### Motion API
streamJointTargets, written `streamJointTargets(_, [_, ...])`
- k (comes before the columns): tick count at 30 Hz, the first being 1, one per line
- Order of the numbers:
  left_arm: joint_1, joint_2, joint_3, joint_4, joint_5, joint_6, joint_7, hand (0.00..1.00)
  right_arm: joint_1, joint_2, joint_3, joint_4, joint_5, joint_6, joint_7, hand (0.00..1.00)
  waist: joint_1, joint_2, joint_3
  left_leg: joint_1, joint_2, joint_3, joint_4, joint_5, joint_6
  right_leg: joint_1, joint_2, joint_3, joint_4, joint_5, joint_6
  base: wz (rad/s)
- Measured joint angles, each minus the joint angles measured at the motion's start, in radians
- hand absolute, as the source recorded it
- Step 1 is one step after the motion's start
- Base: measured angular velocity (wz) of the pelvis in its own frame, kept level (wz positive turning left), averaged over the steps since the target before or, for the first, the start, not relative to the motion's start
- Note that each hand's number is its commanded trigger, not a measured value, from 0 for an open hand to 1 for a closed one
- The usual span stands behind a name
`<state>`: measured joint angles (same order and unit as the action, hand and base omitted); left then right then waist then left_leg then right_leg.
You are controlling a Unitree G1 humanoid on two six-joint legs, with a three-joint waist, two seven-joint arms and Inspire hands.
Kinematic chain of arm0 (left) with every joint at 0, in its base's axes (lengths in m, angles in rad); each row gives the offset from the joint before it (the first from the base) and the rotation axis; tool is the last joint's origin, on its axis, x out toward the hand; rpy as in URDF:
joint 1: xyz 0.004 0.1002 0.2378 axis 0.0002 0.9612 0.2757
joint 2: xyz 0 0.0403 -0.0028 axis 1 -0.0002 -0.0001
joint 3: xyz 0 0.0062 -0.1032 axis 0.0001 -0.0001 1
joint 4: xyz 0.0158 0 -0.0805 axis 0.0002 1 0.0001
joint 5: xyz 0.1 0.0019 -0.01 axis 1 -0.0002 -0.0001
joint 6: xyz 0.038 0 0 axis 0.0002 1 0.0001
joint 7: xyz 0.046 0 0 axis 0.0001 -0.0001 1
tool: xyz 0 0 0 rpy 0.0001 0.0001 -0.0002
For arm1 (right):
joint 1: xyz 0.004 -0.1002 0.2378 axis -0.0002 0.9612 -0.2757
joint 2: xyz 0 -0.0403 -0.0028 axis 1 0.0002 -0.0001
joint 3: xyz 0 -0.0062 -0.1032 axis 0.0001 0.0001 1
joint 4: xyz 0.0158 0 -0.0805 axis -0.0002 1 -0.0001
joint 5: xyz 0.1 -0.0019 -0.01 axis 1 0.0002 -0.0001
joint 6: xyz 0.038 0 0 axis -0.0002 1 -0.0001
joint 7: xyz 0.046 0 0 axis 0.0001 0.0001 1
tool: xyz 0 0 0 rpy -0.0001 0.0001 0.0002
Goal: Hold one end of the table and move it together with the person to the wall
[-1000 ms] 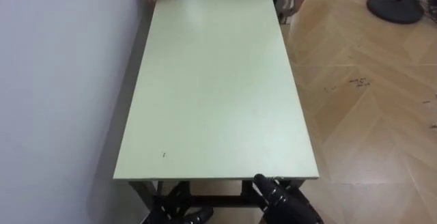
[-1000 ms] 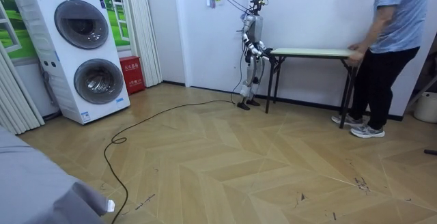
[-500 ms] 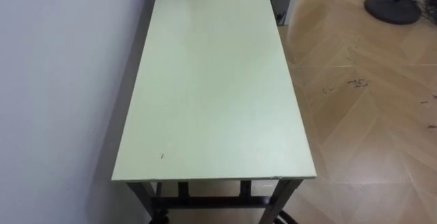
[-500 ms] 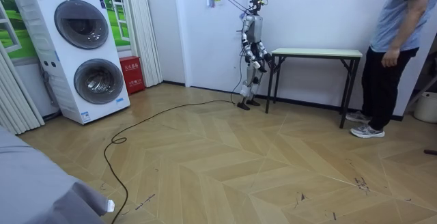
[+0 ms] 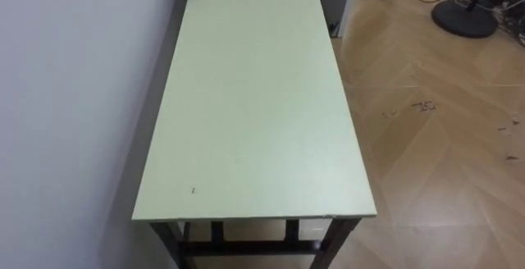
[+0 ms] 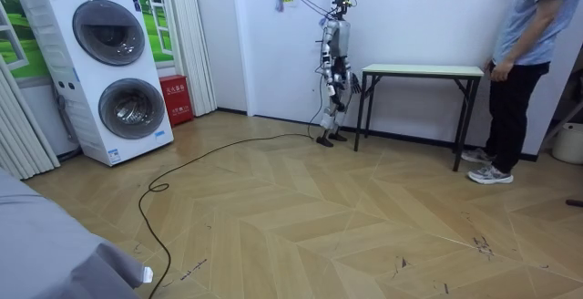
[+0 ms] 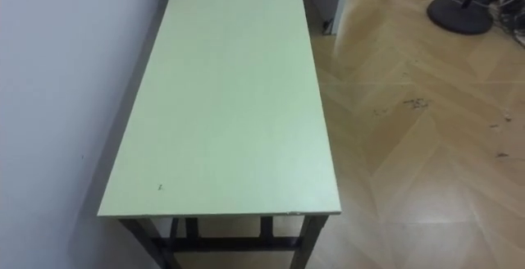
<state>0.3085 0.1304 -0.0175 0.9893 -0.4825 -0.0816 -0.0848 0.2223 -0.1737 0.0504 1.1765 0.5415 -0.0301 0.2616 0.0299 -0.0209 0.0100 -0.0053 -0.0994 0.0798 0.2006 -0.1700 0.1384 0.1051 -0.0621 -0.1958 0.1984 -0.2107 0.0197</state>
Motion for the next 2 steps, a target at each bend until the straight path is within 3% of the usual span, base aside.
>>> streamJointTargets(2, [0.000,-0.005,0.018,0.013,0.015,0.000,0.020,0.00,-0.002,0.006,-0.019,0.018,0.000,-0.001,-0.010,0.00,0.000,0.001,-0.0025,-0.002,0.000,0.000,-0.002,0.000,0.000,0.001,0.002,0.001,-0.012,0.004,0.001,0.00])
